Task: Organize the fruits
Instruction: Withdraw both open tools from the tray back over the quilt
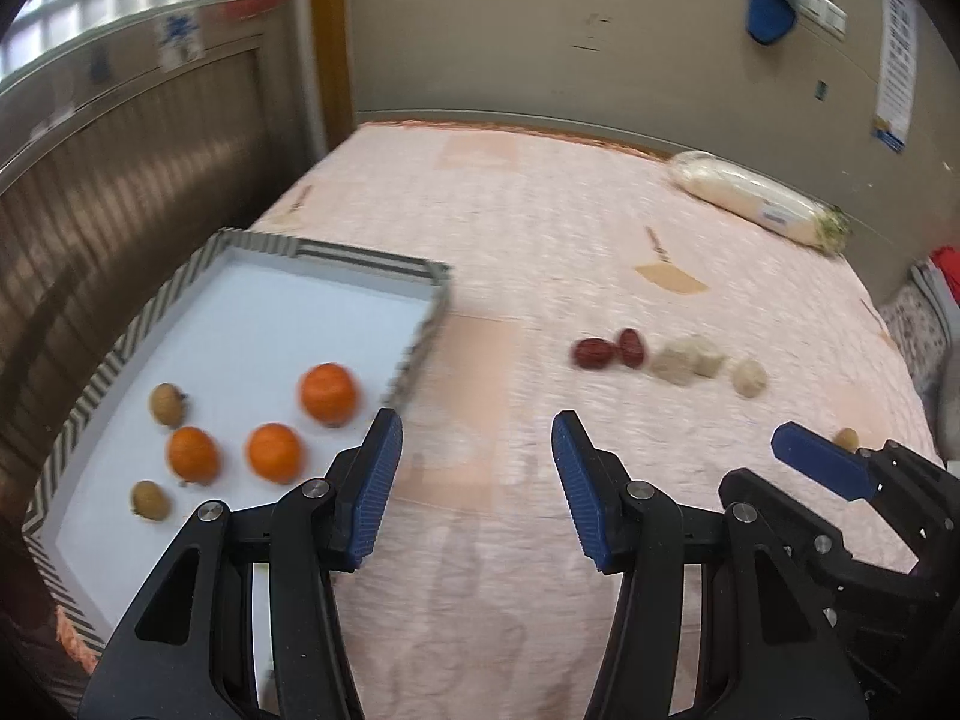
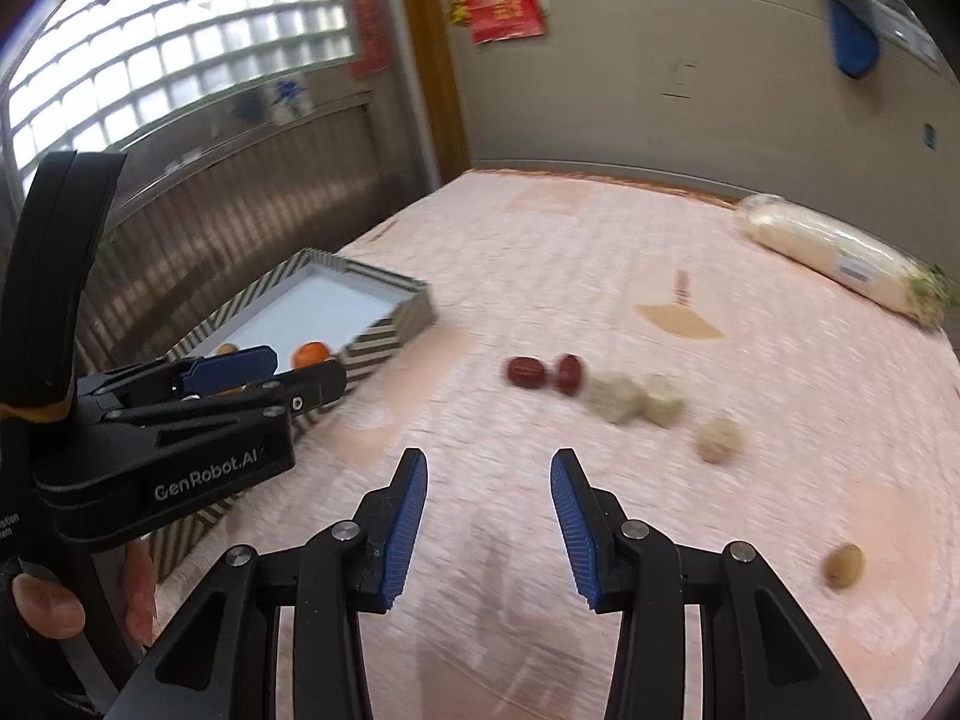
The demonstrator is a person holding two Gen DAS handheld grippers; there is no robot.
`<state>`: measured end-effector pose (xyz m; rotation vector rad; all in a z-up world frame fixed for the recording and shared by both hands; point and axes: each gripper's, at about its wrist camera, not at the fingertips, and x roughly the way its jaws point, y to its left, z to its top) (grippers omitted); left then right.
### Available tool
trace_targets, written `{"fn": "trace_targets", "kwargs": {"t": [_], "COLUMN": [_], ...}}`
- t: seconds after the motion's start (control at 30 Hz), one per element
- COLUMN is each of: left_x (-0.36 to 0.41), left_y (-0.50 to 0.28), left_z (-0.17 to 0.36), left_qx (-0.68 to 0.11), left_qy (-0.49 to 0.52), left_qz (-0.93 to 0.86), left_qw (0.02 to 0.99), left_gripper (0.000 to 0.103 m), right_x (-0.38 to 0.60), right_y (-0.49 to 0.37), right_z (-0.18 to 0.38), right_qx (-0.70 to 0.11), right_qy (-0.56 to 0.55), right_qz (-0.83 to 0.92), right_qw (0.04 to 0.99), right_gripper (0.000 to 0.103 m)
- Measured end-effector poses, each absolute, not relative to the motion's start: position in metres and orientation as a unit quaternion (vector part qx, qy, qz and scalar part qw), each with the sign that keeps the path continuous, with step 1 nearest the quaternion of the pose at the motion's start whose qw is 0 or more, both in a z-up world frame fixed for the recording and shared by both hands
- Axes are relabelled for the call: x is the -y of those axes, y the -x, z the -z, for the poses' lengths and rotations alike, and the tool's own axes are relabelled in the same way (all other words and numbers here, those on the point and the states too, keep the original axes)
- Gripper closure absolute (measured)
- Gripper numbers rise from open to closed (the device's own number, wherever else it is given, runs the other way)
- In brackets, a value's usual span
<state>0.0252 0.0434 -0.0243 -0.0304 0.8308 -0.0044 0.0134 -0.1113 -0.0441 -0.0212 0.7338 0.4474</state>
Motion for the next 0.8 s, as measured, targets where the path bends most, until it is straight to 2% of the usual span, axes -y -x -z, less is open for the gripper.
{"fn": "trace_targets", "kwargs": {"t": [0.5,0.8], "left_x": [0.023,0.024], "left_y": [-0.035,-0.051], "left_z": [0.039,0.056], "left_qx": [-0.416,-0.442], "left_qy": [-0.008,0.001], "left_qz": [0.065,0.096], "left_qw": [0.907,0.892], "left_gripper": [0.051,0.051], "right_x": [0.209,0.247], "right_y": [-0.001,-0.001], "right_z": [0.049,0.057], "right_qx": [-0.36,-0.369], "right_qy": [-0.026,-0.038], "right_qz": [-0.137,-0.095], "right_qw": [0.922,0.924], "right_gripper": [0.06,0.06]}}
